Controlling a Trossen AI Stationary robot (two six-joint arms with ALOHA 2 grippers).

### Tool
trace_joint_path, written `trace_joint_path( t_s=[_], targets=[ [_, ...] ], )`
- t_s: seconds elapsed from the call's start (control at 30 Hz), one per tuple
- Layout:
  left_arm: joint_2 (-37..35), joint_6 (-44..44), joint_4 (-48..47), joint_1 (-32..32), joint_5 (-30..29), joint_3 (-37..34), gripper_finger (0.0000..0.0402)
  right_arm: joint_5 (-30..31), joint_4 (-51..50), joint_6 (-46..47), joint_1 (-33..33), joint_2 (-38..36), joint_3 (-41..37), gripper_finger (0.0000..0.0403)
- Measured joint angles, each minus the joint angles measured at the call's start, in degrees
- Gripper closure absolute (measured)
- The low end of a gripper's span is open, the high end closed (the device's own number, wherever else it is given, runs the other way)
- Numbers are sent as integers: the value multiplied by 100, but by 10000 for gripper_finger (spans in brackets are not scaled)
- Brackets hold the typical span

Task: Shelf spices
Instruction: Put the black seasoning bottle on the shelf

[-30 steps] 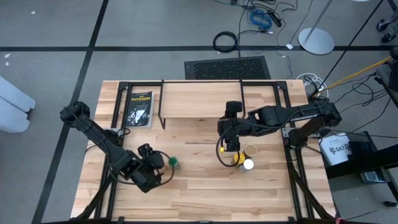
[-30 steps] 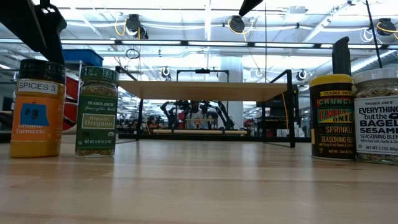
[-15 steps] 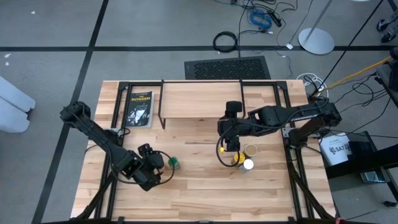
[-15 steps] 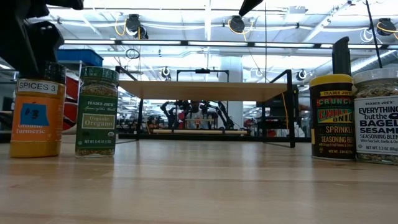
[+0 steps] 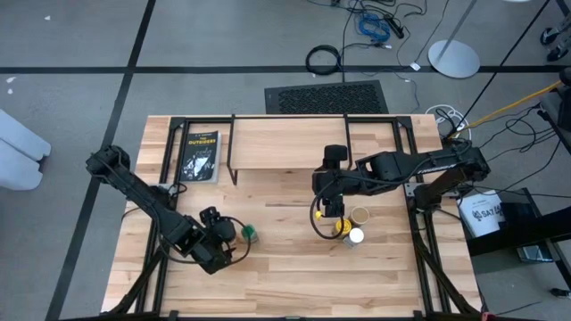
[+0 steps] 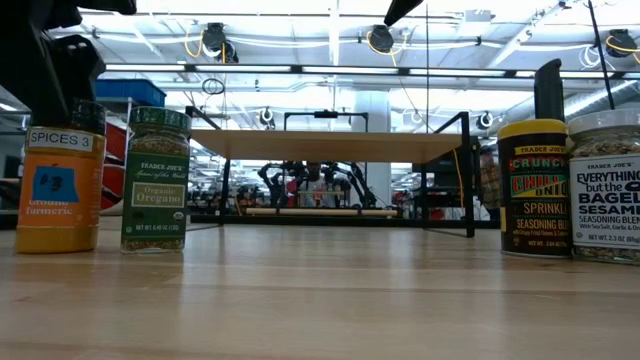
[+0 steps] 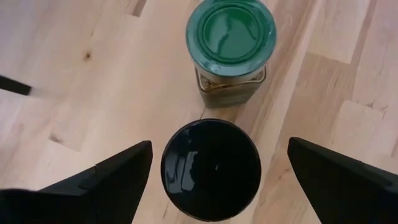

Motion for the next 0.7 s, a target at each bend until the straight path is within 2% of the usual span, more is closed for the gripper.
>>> trace_joint_path(
  t_s=[0.27, 0.57, 0.7],
  targets=[
    [7, 226, -11, 189, 107, 0, 20, -1, -2, 0, 0, 0, 0, 142],
    [9, 288, -21, 261, 227, 0, 84, 0, -2, 0, 0, 0, 0, 142],
    [11, 230, -61, 261, 263, 0, 100, 0, -2, 0, 0, 0, 0, 142]
  ],
)
